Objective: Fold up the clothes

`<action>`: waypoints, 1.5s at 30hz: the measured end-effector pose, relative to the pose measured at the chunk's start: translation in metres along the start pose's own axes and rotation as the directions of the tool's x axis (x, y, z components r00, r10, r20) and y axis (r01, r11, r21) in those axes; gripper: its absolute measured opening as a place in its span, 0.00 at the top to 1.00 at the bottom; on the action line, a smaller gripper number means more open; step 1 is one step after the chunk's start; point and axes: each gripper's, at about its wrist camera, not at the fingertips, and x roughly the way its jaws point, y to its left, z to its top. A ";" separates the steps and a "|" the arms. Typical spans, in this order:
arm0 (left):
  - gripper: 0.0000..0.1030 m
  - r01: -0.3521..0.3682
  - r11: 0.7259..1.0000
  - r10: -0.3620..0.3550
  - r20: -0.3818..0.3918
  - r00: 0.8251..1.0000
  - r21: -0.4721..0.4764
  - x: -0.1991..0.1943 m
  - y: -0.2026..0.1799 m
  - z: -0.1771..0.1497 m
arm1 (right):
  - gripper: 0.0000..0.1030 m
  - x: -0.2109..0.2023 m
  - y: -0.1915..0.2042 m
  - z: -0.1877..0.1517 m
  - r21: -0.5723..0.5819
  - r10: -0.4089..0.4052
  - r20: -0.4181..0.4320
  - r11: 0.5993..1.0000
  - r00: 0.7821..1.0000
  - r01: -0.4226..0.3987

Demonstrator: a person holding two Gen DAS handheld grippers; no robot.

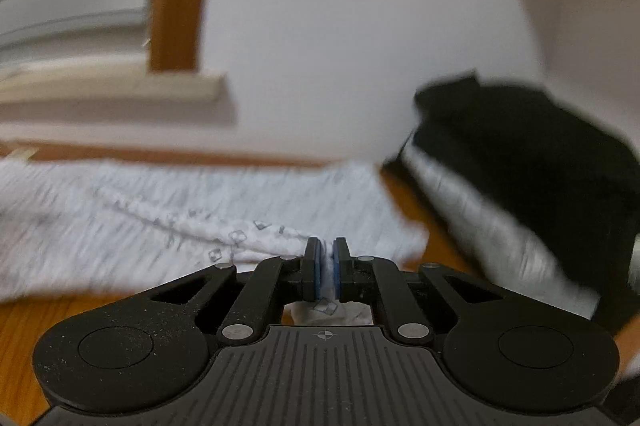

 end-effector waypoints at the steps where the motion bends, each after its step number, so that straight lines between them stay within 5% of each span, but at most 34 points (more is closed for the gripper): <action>1: 0.00 -0.003 1.000 0.003 0.004 1.000 -0.013 -0.001 0.002 0.000 | 0.93 0.008 -0.004 0.011 -0.004 -0.012 0.011 1.000 1.000 0.012; 7: 0.00 -0.013 0.999 0.014 0.017 1.000 -0.053 -0.003 0.010 0.002 | 0.93 0.063 -0.010 0.067 -0.066 -0.047 0.038 0.997 0.998 0.049; 15: 0.00 -0.017 0.998 0.018 0.007 1.000 -0.052 -0.002 0.009 0.003 | 0.93 0.147 0.009 0.092 -0.136 -0.043 -0.057 0.990 0.997 0.035; 19: 0.00 -0.021 0.998 0.021 0.004 1.000 -0.056 -0.002 0.010 0.003 | 0.69 0.184 0.003 0.081 -0.107 -0.111 -0.162 0.990 0.980 0.094; 24: 0.00 -0.027 0.998 0.027 0.000 1.000 -0.058 -0.001 0.010 0.003 | 0.60 0.176 -0.027 0.055 0.026 -0.100 -0.184 0.994 0.978 0.106; 33: 0.00 -0.037 0.998 0.037 -0.009 0.999 -0.045 0.000 0.009 0.004 | 0.60 0.130 -0.057 0.000 0.314 0.036 -0.205 0.949 0.978 0.031; 42: 0.00 -0.046 0.998 0.045 -0.010 0.999 -0.040 0.000 0.007 0.004 | 0.61 0.134 -0.043 -0.007 0.324 0.043 -0.164 0.946 0.986 0.012; 45: 0.00 -0.053 0.998 0.053 -0.010 0.999 -0.039 0.000 0.006 0.004 | 0.91 0.137 -0.036 -0.003 0.243 0.009 -0.138 0.970 0.990 0.025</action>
